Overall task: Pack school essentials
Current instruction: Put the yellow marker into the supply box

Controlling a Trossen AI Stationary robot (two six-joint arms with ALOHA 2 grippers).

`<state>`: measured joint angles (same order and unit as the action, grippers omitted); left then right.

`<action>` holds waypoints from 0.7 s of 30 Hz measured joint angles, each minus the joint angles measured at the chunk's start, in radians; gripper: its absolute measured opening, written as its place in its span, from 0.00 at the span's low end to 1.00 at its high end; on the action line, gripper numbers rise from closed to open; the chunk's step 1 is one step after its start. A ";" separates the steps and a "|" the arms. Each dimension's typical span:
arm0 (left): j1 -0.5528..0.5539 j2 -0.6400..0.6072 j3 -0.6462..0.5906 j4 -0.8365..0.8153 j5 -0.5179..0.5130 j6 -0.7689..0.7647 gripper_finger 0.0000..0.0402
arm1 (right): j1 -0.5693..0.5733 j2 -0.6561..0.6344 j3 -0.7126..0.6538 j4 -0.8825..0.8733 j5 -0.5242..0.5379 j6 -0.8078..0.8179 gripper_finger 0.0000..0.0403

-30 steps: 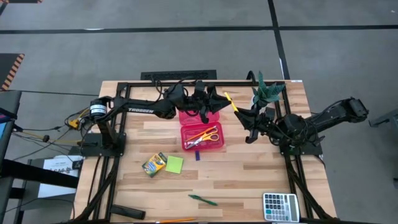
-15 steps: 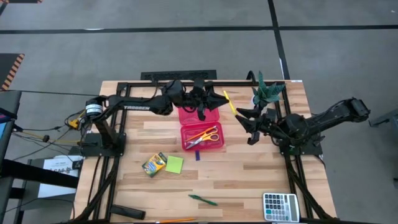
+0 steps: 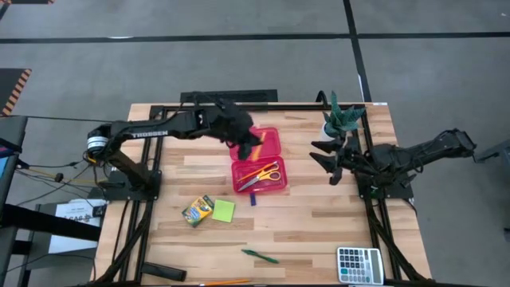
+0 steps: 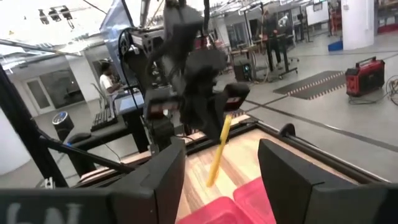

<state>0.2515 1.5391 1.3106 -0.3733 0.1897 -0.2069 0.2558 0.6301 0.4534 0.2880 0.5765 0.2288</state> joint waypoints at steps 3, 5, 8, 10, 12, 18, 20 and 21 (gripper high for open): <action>-0.017 0.013 -0.002 -0.120 -0.050 0.026 0.05 | -0.001 -0.019 0.000 -0.028 0.001 0.009 0.50; -0.028 0.034 -0.001 -0.155 -0.076 0.031 0.05 | -0.004 -0.019 0.000 -0.023 0.001 0.010 0.49; -0.044 0.067 -0.002 -0.181 -0.096 0.040 0.05 | -0.013 -0.022 0.000 -0.020 0.001 0.009 0.48; -0.055 0.087 -0.002 -0.195 -0.130 0.063 0.05 | -0.018 -0.021 0.000 -0.021 0.001 0.009 0.48; -0.063 0.116 -0.002 -0.196 -0.159 0.083 0.05 | -0.017 -0.021 0.000 -0.021 0.001 0.009 0.48; -0.063 0.174 -0.001 -0.203 -0.149 0.111 0.07 | -0.017 -0.021 0.000 -0.018 0.001 0.009 0.48; -0.063 0.189 -0.002 -0.213 -0.168 0.120 0.09 | -0.017 -0.021 0.000 -0.017 0.001 0.009 0.47; -0.063 0.196 -0.002 -0.211 -0.178 0.125 0.10 | -0.017 -0.021 0.000 -0.016 0.000 0.010 0.48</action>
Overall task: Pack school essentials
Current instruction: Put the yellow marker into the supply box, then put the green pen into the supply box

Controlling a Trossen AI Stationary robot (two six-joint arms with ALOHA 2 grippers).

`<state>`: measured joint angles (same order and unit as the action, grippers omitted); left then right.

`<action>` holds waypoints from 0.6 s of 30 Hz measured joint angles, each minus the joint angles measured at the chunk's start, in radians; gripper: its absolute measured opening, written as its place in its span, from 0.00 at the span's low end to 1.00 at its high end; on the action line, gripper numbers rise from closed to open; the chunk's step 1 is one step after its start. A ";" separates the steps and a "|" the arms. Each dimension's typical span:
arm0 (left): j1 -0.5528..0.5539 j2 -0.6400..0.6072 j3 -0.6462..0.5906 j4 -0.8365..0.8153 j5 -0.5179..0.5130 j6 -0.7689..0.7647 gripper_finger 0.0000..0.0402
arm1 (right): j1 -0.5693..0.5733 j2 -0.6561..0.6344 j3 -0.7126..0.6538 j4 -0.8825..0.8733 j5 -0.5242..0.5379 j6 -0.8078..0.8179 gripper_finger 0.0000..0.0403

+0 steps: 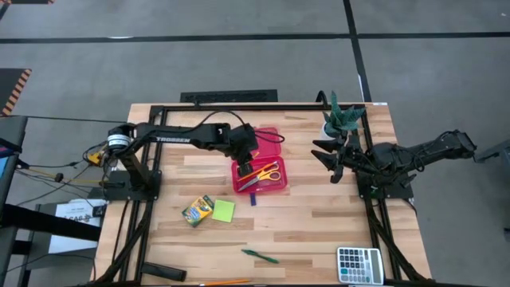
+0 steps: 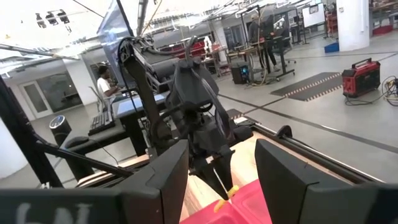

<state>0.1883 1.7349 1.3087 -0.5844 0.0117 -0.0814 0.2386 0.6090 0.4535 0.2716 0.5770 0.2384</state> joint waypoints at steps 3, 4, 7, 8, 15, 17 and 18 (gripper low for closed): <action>0.000 0.009 0.001 -0.002 -0.023 0.019 0.13 | 0.001 -0.001 0.000 0.001 0.000 0.000 0.48; 0.000 0.014 0.001 0.000 -0.029 0.023 0.14 | 0.001 -0.001 0.000 0.001 0.000 0.000 0.48; 0.000 0.019 0.000 -0.018 -0.023 0.026 0.16 | 0.001 -0.001 0.000 0.001 0.000 0.000 0.47; 0.000 0.019 0.000 -0.008 -0.023 0.030 0.16 | 0.002 -0.001 0.000 0.000 0.000 0.000 0.47; -0.005 0.019 0.014 -0.020 -0.028 -0.040 0.22 | 0.005 -0.001 0.001 -0.080 -0.039 0.045 0.49; -0.009 0.014 0.044 -0.025 0.050 -0.072 0.24 | 0.016 0.009 0.001 -0.159 -0.084 0.077 0.50; -0.015 0.008 0.063 -0.033 0.090 -0.090 0.25 | 0.025 0.028 0.001 -0.195 -0.113 0.103 0.50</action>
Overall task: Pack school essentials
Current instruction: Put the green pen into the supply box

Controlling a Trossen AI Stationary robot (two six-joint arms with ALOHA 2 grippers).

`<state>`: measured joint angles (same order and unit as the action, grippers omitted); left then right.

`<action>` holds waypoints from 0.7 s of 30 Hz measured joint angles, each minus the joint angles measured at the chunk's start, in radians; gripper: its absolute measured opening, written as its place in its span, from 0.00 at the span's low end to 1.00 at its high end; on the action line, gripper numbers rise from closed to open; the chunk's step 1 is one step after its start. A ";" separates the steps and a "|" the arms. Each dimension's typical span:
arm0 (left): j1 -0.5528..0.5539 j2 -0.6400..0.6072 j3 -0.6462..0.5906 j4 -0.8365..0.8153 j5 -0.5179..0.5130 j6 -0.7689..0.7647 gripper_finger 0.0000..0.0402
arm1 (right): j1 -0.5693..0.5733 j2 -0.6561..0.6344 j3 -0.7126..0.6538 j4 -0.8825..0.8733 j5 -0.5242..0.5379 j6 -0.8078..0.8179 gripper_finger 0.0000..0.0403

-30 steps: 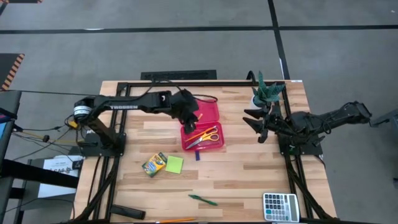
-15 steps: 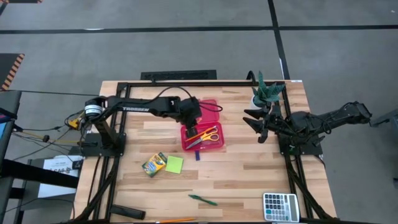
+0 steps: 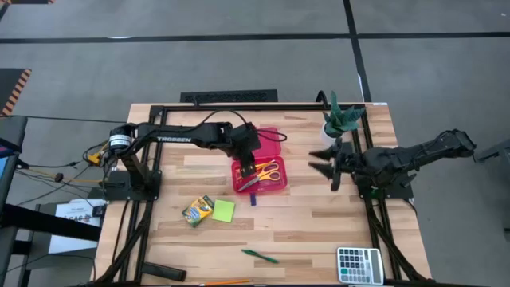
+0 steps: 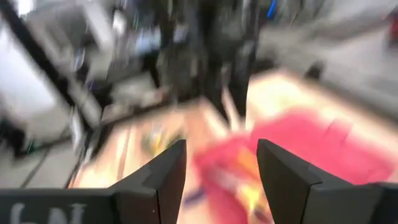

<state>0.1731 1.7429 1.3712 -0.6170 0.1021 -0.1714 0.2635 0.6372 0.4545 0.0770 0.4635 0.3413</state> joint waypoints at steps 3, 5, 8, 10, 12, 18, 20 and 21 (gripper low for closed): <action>-0.035 -0.034 0.060 -0.019 0.077 -0.053 0.27 | 0.040 0.094 0.000 -0.067 -0.084 0.065 0.52; -0.067 -0.065 0.095 -0.025 0.071 -0.087 0.28 | 0.079 0.181 0.000 -0.062 -0.116 0.084 0.52; -0.122 -0.120 0.124 -0.036 0.011 -0.157 0.29 | 0.142 0.325 0.014 -0.032 -0.122 0.082 0.52; -0.163 -0.154 0.140 -0.028 -0.060 -0.222 0.29 | 0.182 0.432 0.024 0.003 -0.121 0.070 0.51; -0.206 -0.188 0.144 -0.026 -0.130 -0.286 0.29 | 0.229 0.538 0.040 0.080 -0.121 0.048 0.51; -0.341 -0.260 0.149 -0.013 -0.351 -0.408 0.29 | 0.349 0.784 0.099 0.288 -0.113 0.041 0.50; -0.383 -0.273 0.149 -0.014 -0.392 -0.425 0.29 | 0.371 0.835 0.133 0.323 -0.098 0.058 0.50; -0.400 -0.278 0.149 -0.014 -0.402 -0.429 0.29 | 0.380 0.852 0.144 0.323 -0.092 0.069 0.50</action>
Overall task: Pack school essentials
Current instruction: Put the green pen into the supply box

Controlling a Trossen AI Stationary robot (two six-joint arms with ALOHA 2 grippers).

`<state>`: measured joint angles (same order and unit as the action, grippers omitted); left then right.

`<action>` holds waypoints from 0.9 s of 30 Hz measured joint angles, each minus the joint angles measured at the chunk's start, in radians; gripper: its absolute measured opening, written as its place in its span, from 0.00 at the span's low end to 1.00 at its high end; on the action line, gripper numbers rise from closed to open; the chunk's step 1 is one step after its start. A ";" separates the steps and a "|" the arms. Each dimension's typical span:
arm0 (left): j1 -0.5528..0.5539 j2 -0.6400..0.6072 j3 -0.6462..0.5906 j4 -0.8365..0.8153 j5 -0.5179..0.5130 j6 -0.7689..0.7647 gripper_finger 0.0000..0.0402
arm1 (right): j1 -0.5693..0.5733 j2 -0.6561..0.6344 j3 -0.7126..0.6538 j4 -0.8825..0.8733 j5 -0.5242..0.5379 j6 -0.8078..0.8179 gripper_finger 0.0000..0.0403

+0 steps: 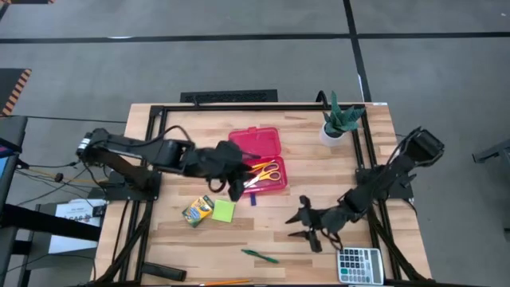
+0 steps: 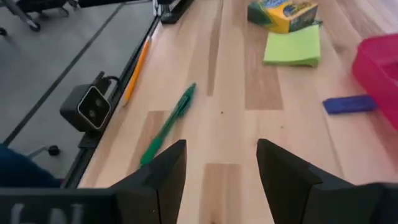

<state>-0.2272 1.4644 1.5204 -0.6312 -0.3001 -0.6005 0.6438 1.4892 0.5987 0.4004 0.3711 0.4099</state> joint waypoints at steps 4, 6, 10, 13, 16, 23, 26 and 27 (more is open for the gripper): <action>-0.062 -0.016 0.000 -0.009 -0.027 -0.005 0.29 | 0.040 0.079 0.069 0.002 0.077 0.037 0.50; -0.089 -0.017 0.000 -0.009 -0.022 0.010 0.29 | 0.062 0.127 0.104 -0.006 0.102 0.040 0.50; -0.143 -0.022 -0.001 -0.009 0.001 0.024 0.29 | 0.085 0.244 0.193 -0.010 0.125 0.089 0.50; -0.186 -0.022 -0.001 -0.010 0.000 0.024 0.29 | 0.098 0.340 0.273 -0.014 0.126 0.094 0.51; -0.231 -0.022 -0.001 -0.010 -0.004 0.026 0.29 | 0.104 0.430 0.364 -0.056 0.128 0.095 0.53; -0.296 -0.022 -0.001 -0.046 -0.094 0.014 0.29 | 0.103 0.603 0.508 -0.157 0.161 0.167 0.57; -0.308 -0.022 -0.001 -0.047 -0.102 -0.001 0.29 | 0.102 0.661 0.535 -0.133 0.203 0.204 0.57; -0.310 -0.022 -0.001 -0.048 -0.102 -0.008 0.29 | 0.107 0.676 0.541 -0.123 0.215 0.223 0.57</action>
<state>-0.5373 1.4429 1.5192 -0.6791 -0.4026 -0.6080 0.7509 2.1648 1.1393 0.2772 0.5863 0.6325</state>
